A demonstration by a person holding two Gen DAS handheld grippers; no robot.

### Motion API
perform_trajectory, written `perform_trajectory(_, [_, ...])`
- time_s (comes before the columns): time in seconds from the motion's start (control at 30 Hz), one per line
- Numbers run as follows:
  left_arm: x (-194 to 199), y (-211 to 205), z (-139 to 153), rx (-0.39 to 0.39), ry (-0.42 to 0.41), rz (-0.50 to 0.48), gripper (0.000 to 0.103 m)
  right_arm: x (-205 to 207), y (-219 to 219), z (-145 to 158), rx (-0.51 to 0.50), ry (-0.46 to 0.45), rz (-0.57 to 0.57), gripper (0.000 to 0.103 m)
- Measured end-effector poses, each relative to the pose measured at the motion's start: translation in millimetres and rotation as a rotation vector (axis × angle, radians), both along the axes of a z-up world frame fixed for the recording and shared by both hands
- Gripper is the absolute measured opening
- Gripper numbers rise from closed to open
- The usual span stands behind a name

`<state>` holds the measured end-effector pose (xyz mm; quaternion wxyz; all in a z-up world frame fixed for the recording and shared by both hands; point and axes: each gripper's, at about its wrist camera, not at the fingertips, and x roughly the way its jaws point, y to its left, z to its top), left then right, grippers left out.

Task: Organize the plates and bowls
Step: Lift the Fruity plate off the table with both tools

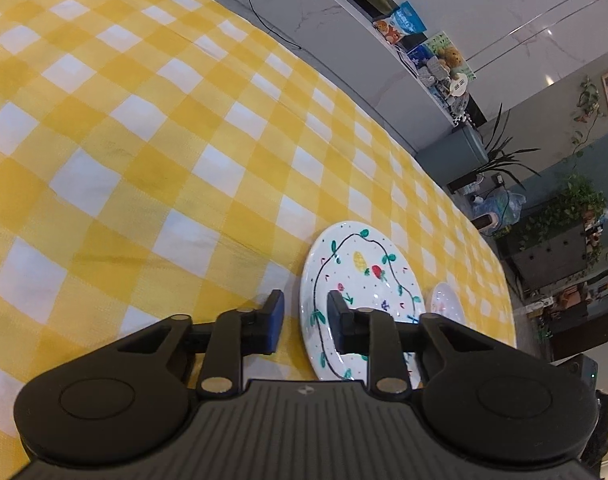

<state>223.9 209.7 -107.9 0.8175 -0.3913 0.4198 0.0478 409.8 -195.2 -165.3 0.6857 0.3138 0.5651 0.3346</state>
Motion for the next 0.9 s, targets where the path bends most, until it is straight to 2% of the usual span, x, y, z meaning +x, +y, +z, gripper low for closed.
perform_trajectory(0.07, [2,-1,0,0.009,-0.001,-0.008,0.027,1,-4,-2,0.012,0.001,-0.001,0.021])
perform_trajectory(0.2, [4,-2,-2,0.022,0.003,-0.011,0.015,3,-11,-5,0.018,-0.016,-0.026,0.019])
perform_trajectory(0.27, [3,-1,-5,-0.010,-0.003,-0.005,0.008,2,-8,-4,0.008,-0.030,-0.018,0.014])
perform_trajectory(0.33, [1,0,-7,-0.038,-0.003,0.011,0.007,1,-7,-3,-0.004,-0.042,-0.009,0.012])
perform_trajectory(0.47, [2,-4,-4,0.005,-0.012,-0.011,0.007,-4,-2,4,-0.047,-0.070,0.009,0.007])
perform_trajectory(0.53, [5,-9,0,0.040,-0.006,-0.046,0.008,-6,-1,9,-0.062,-0.087,0.015,0.007])
perform_trajectory(0.6, [8,-13,3,0.039,0.005,-0.078,0.009,-7,-6,12,-0.060,-0.088,0.002,0.007])
perform_trajectory(0.73, [9,-18,15,0.011,-0.028,-0.132,0.009,-12,-21,24,-0.057,-0.107,-0.008,0.007])
perform_trajectory(0.9, [8,-37,30,0.054,-0.056,-0.212,0.010,-27,-41,41,-0.057,-0.152,-0.002,0.007])
